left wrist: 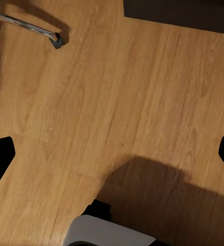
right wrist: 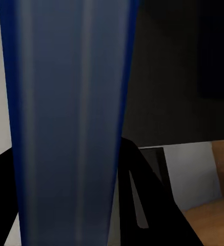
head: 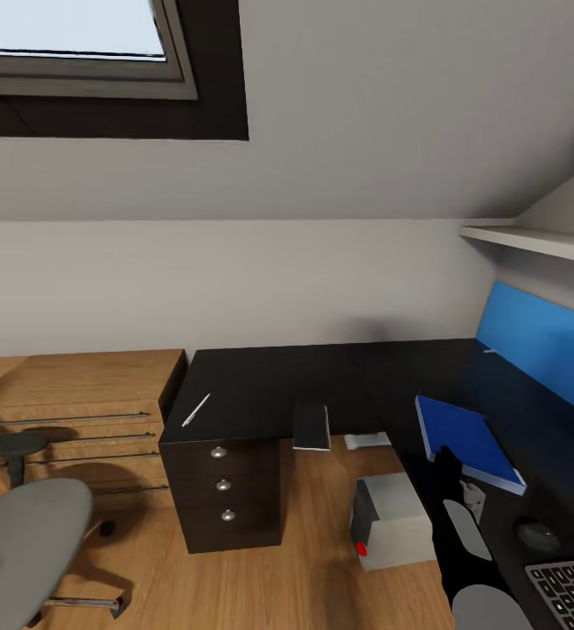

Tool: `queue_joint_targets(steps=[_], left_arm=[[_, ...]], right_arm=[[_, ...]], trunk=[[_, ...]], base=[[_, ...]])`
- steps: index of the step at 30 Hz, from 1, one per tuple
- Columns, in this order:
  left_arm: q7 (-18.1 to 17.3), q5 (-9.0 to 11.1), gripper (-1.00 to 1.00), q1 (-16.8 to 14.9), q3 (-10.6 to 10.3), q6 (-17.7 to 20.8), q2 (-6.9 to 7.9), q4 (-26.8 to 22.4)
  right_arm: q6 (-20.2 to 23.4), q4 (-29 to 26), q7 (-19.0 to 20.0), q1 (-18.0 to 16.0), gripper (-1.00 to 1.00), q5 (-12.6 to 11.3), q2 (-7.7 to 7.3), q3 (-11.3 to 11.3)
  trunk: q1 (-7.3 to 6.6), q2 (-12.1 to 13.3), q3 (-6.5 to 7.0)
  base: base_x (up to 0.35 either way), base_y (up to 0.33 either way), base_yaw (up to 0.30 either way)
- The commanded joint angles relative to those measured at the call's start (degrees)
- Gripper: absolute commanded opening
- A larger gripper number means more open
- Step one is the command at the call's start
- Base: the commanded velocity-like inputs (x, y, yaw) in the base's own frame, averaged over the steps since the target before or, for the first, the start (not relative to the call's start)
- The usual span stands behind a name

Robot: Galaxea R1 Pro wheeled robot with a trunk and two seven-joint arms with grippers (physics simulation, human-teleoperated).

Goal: In the bedroom, organize the workspace by keeping the computer under the desk, ensuring the monitor is on the desk, placing the keyboard on the desk next to the monitor, placing the mouse on the desk next to the keyboard, moving the folder from the swivel chair onto the desk next to the mouse, stacking the notebook on top of the folder with the pen on top of the notebook, and positioning the swivel chair next to the desk.

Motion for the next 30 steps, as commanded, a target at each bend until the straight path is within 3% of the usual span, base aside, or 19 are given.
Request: queue_joint_targets(steps=[1,20,30], left_arm=[[0.4,0.6,1.0,-0.1,-0.5,-0.3,0.1,-0.1],[0.4,0.6,1.0,-0.1,-0.5,-0.3,0.12,-0.1],[0.4,0.6,1.0,-0.1,-0.5,-0.4,0.12,-0.1]], right_arm=[[-0.1,0.0,0.3,-0.1,-1.0,-0.6,0.02,-0.1],[-0.2,3.3,-2.4,-0.1,-1.0,-0.5,-2.13,-0.1],[-0.2,3.4,-2.7,-0.1,-1.0,1.3,-2.22,1.5]], trunk=[[0.01,-0.1,-0.07],[0.01,-0.1,-0.07],[0.01,-0.1,-0.07]], base=[[0.0,0.0,0.0],[0.014,-0.023,0.0],[0.114,0.0,0.0]])
